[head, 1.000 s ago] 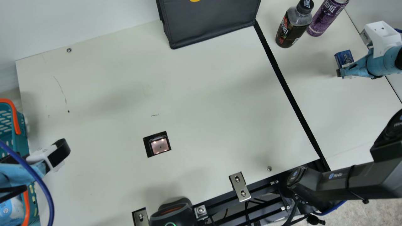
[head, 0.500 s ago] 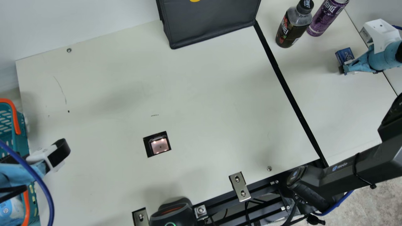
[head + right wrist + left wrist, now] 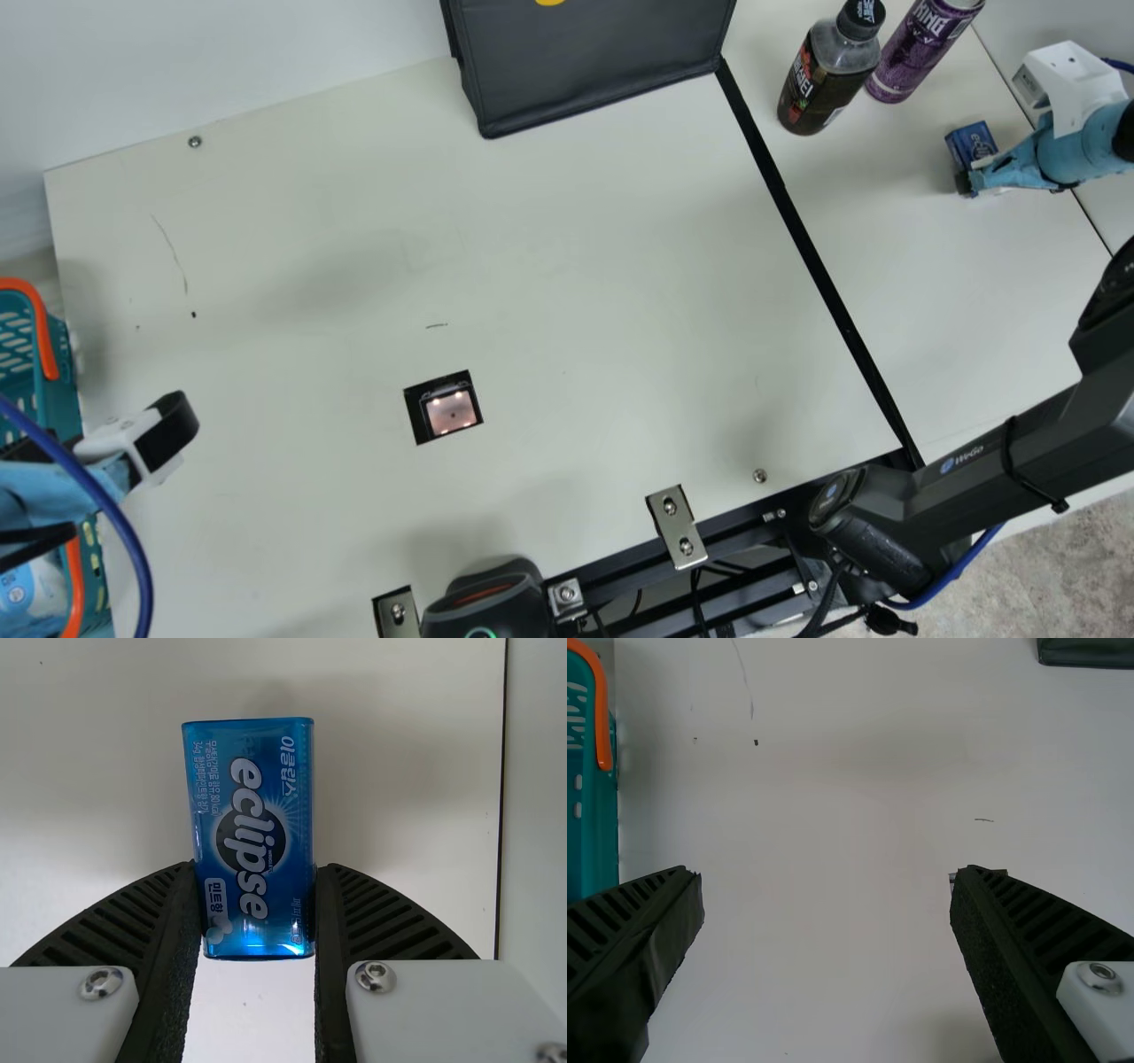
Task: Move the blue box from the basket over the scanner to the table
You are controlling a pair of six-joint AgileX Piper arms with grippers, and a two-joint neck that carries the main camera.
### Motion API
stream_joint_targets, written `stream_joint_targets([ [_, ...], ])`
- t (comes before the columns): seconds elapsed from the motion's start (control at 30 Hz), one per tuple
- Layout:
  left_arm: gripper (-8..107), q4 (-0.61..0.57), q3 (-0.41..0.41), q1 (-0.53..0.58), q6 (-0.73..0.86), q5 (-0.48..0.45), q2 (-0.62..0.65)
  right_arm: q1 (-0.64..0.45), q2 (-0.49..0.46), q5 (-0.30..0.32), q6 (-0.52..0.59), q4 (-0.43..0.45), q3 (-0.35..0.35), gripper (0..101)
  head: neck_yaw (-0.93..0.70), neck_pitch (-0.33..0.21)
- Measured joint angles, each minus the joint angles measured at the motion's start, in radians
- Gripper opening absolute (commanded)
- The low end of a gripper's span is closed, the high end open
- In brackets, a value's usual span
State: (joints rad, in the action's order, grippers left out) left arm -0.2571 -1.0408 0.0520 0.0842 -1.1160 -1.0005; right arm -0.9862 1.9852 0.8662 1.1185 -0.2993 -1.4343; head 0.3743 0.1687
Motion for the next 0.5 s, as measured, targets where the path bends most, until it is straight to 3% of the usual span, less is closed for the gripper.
stream_joint_targets([
  [0.5,90,0.0,0.0,0.0,0.0,0.0,0.0,0.021,-0.002,-0.025,-0.026,0.018,0.022,56,0.0,-0.002],
])
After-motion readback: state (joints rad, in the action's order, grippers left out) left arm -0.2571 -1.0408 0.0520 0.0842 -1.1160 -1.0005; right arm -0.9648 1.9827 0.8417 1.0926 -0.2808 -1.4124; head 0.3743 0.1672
